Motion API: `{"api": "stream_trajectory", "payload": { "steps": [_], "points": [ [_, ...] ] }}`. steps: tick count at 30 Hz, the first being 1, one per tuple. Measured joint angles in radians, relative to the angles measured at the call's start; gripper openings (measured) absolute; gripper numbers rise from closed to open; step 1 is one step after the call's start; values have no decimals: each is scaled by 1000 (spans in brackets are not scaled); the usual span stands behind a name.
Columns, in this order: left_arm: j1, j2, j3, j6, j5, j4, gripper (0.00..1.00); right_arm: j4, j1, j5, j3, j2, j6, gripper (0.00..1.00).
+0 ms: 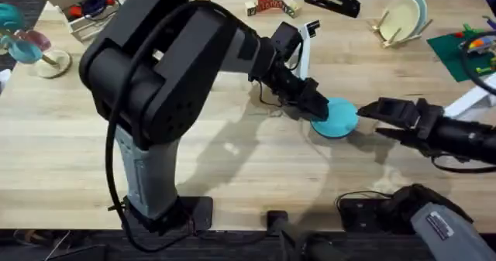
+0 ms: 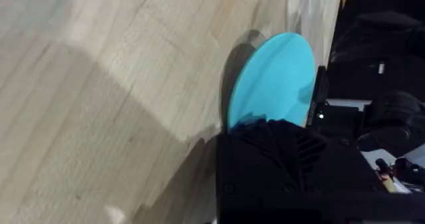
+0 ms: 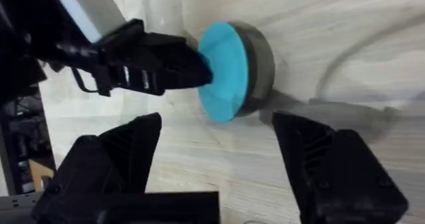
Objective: Pick up the plates from the table one by one and place each into a slot on the dish rack.
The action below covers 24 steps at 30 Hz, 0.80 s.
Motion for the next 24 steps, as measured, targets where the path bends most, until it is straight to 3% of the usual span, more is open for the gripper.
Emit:
{"api": "stream_trajectory", "payload": {
  "steps": [24],
  "points": [
    [0,0,0,0,0,0,41,237,0,-7,-147,0,108,995]
  ]
}}
